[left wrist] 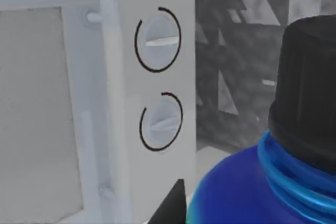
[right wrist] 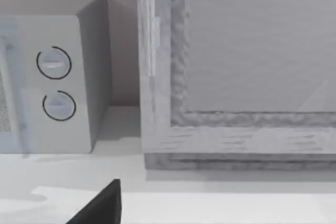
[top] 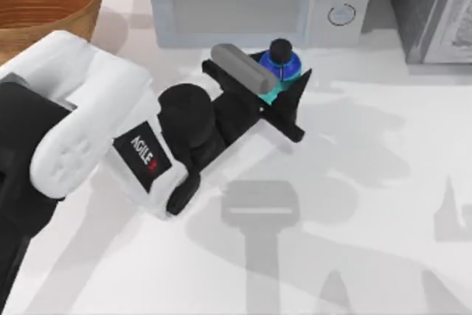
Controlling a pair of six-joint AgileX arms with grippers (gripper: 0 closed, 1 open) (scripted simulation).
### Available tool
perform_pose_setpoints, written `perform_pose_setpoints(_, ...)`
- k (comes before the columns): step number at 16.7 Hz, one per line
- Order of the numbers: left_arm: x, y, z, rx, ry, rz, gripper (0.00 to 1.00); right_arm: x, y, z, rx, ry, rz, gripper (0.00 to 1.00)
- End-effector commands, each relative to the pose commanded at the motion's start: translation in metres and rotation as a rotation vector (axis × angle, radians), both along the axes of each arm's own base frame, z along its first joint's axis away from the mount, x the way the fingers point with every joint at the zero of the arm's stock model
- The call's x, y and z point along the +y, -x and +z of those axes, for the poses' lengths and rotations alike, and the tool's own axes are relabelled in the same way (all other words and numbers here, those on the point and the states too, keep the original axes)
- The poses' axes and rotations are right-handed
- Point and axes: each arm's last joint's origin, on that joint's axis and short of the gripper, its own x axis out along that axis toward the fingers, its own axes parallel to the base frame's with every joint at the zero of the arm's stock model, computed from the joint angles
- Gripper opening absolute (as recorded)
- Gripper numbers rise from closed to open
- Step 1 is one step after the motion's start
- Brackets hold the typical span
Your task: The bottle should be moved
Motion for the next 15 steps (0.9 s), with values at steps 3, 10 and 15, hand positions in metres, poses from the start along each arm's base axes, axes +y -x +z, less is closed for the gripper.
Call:
perform_pose_setpoints(3,0.062,-0.002,-0.017,0.067,-0.045,0.019,0.00,0.000,0.000,0.000,0.000,0.000,0.000,1.00)
perform_pose_setpoints(10,0.202,0.042,-0.026,0.212,-0.063,0.025,0.00,0.000,0.000,0.000,0.000,0.000,0.000,1.00)
perform_pose_setpoints(15,0.256,0.068,0.001,0.122,-0.049,0.030,0.00,0.000,0.000,0.000,0.000,0.000,0.000,1.00)
